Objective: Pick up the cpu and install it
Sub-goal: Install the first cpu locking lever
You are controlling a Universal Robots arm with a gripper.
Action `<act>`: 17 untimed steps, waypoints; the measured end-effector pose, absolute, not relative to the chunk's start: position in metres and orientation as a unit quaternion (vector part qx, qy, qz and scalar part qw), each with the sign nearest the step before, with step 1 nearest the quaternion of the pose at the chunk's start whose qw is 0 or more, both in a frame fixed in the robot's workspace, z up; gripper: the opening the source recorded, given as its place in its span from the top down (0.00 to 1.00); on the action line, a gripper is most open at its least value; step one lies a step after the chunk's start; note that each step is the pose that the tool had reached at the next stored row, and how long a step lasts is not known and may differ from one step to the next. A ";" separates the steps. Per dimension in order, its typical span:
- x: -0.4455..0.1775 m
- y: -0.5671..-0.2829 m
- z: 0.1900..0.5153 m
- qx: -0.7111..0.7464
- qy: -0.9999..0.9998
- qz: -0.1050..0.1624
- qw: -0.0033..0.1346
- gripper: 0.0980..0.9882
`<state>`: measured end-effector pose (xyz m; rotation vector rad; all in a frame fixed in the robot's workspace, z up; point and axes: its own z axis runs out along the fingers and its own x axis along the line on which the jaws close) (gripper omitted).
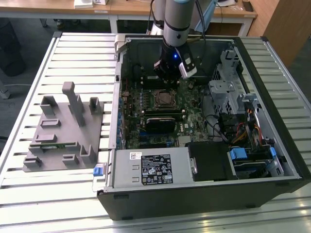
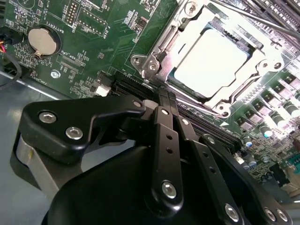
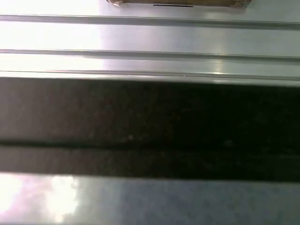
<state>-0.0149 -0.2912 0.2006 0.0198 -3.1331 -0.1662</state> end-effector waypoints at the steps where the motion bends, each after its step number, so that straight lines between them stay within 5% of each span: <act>1: -0.015 -0.291 0.201 0.006 -0.999 -0.053 0.002 0.99; 17: -0.015 -0.291 0.201 0.006 -0.999 -0.034 0.002 0.99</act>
